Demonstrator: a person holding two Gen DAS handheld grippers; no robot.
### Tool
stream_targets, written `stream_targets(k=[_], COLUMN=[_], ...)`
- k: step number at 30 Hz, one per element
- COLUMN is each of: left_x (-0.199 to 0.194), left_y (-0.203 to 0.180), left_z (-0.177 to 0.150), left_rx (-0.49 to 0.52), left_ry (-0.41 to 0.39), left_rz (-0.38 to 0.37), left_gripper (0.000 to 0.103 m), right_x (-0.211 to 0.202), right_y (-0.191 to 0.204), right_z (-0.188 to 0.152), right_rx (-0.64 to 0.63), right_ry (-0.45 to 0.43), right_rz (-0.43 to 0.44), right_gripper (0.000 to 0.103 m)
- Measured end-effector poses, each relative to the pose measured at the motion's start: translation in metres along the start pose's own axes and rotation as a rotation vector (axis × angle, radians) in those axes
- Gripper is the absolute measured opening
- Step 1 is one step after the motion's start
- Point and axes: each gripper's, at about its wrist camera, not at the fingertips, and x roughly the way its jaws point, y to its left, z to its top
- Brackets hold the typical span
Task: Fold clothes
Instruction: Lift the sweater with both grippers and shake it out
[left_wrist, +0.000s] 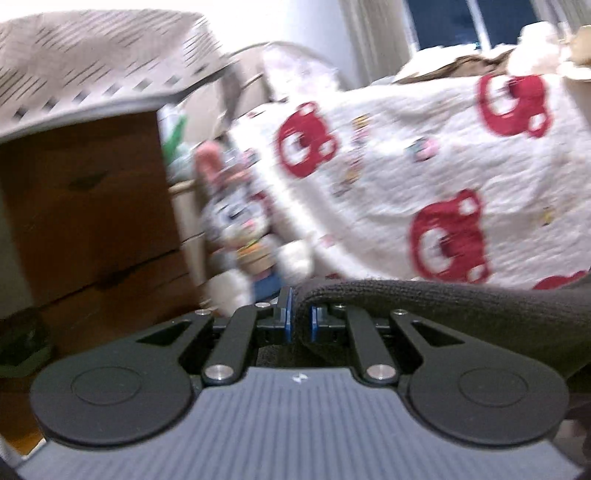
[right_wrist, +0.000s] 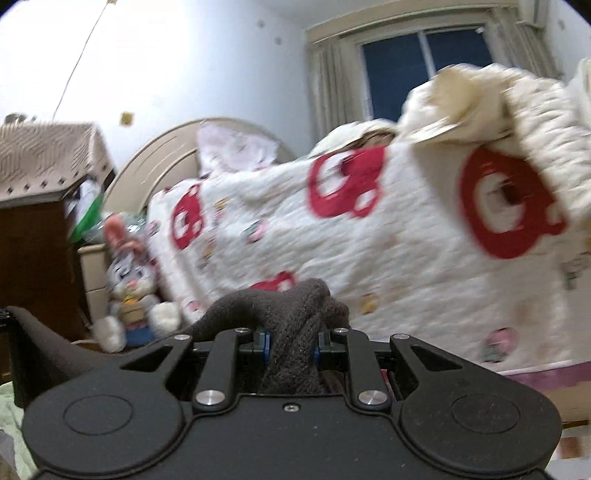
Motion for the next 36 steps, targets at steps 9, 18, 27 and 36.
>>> stream_targets(k=[9, 18, 27, 36], left_x=[-0.027, -0.049, 0.063, 0.177], left_y=[-0.085, -0.12, -0.156, -0.178], left_z=[0.024, 0.056, -0.019, -0.109], left_rx=[-0.056, -0.057, 0.046, 0.082], left_ry=[0.0, -0.066, 0.142, 0.399], left_rz=[-0.165, -0.25, -0.316, -0.384], left_gripper=[0.008, 0.008, 0.008, 0.008], right_x=[-0.091, -0.081, -0.002, 0.059], right_y=[-0.085, -0.136, -0.193, -0.21], right_z=[0.004, 0.0, 0.0, -0.126], right_rx=[0.008, -0.005, 0.002, 0.144], right_ry=[-0.034, 0.104, 0.373, 0.614], right_rz=[-0.115, -0.165, -0.185, -0.397], right_gripper=[0.021, 0.021, 0.053, 0.057])
